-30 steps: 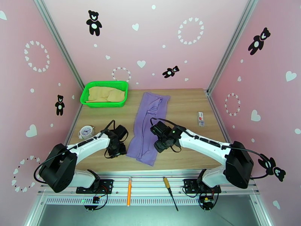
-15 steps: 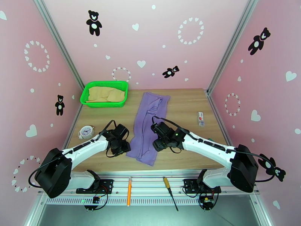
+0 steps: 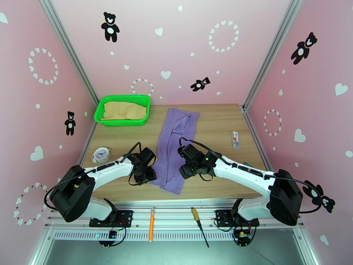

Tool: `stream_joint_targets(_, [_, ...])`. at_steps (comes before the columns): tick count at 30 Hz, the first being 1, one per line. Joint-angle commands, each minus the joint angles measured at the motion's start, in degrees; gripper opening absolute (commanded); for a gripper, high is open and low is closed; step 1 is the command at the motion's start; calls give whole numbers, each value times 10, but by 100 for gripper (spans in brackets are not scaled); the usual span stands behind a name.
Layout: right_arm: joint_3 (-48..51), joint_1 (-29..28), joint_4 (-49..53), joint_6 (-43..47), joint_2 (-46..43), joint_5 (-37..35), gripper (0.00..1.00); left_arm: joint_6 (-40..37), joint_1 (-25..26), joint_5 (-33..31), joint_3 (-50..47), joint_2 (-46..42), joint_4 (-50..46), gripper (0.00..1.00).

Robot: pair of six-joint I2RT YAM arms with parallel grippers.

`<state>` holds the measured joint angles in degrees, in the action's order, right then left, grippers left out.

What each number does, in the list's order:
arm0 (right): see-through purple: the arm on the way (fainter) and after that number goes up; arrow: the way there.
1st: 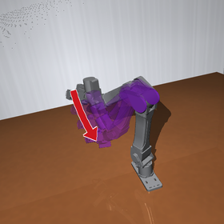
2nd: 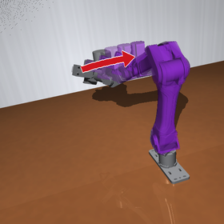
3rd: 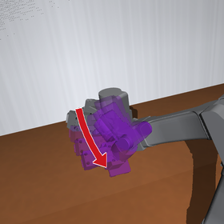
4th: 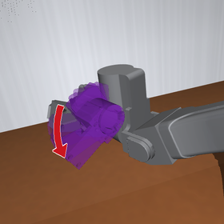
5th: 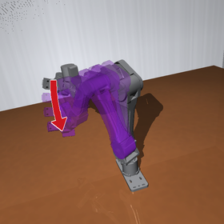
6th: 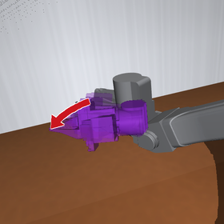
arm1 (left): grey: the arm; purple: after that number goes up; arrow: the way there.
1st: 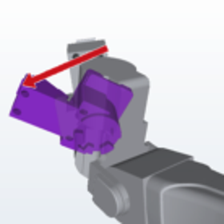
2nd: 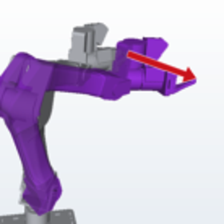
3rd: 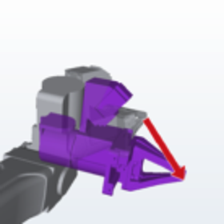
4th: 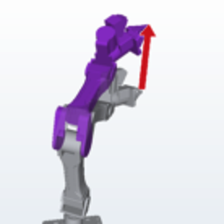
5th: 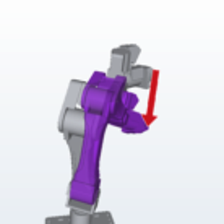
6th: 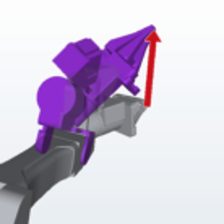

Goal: Fold and stack the mixed laundry pile

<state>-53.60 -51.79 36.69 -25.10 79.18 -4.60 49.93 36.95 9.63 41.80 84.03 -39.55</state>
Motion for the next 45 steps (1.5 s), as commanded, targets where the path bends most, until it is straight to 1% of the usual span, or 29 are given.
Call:
stream_joint_targets(1, [9, -23, 8, -4, 1, 1, 60, 1, 4, -18, -13, 18, 6, 37])
stream_joint_targets(4, [14, -57, 5, 3, 16, -4, 60, 0, 4, -37, -19, 29, 9, 24])
stream_joint_targets(6, [16, -84, -2, 11, 32, -6, 59, 0, 4, -50, -20, 39, 10, 17])
stream_joint_targets(7, [17, -98, -6, 15, 44, -10, 59, 0, 3, -58, -20, 42, 11, 14])
stream_joint_targets(10, [21, -127, -18, 21, 76, -20, 56, -1, 3, -81, -13, 49, 10, 11])
stream_joint_targets(16, [19, -182, -42, 33, 125, -26, 54, 0, 0, -125, 2, 40, -10, 9])
stream_joint_targets(20, [3, -208, -37, 34, 158, -36, 54, 0, -3, -133, -1, 26, -13, 8])
stream_joint_targets(27, [-16, -211, -35, 30, 200, -51, 54, 5, -4, -135, -17, 4, -15, 8])
stream_joint_targets(33, [-22, -212, -16, 31, 191, -74, 53, 9, -4, -131, -23, -7, -17, 8])
stream_joint_targets(37, [-23, -211, -11, 38, 184, -81, 48, 11, -4, -128, -26, -11, -17, 8])
stream_joint_targets(41, [-25, -211, -19, 39, 205, -67, 37, 12, -4, -128, -28, -11, -18, 8])
stream_joint_targets(45, [-22, -211, -26, 36, 223, -45, 32, 12, -5, -127, -30, -13, -20, 8])
